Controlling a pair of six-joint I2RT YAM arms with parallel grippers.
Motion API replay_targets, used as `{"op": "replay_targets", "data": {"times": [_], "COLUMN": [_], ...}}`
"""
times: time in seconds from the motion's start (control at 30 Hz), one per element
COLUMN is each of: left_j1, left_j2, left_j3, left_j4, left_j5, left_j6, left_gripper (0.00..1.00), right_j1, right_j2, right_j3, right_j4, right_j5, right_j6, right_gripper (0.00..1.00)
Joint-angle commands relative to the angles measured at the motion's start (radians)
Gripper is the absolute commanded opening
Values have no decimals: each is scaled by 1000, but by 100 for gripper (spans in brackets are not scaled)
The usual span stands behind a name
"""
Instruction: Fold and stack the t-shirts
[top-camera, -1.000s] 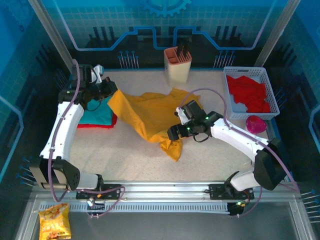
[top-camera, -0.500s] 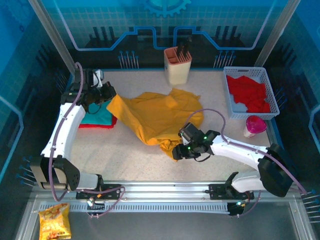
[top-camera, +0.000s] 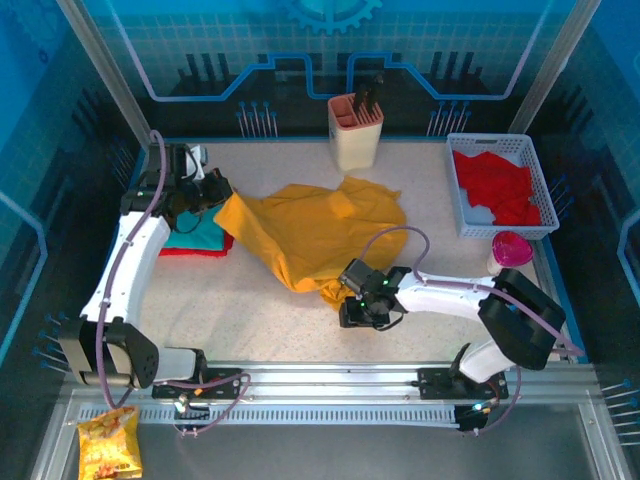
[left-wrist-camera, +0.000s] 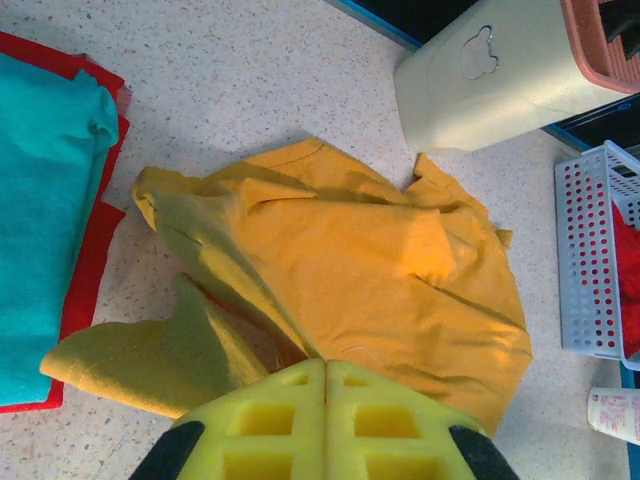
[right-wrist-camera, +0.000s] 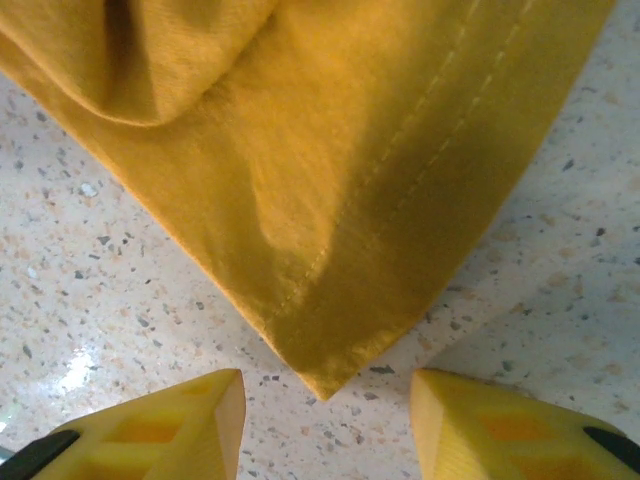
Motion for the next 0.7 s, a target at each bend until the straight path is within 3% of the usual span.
{"op": "replay_targets", "data": {"times": [0.0, 0.27, 0.43, 0.67], "left_j1": [12, 12, 13, 12], "left_j2": [-31, -45, -47, -45], "left_j3": [-20, -17, -22, -18], "left_j4": [10, -5, -8, -12], "left_j5": [32, 16, 25, 38], "left_j6": [0, 16, 14, 11], "left_gripper": [0, 0, 0, 0], "right_j1": [14, 16, 14, -28], "right_j2": [48, 87, 48, -62], "right_j3": [35, 88, 110, 105], "right_j4": [32, -10, -28, -94], "right_j5": [58, 107, 138, 173], "right_j6": [27, -10, -50, -63], "right_gripper": [43, 23, 1, 0]}}
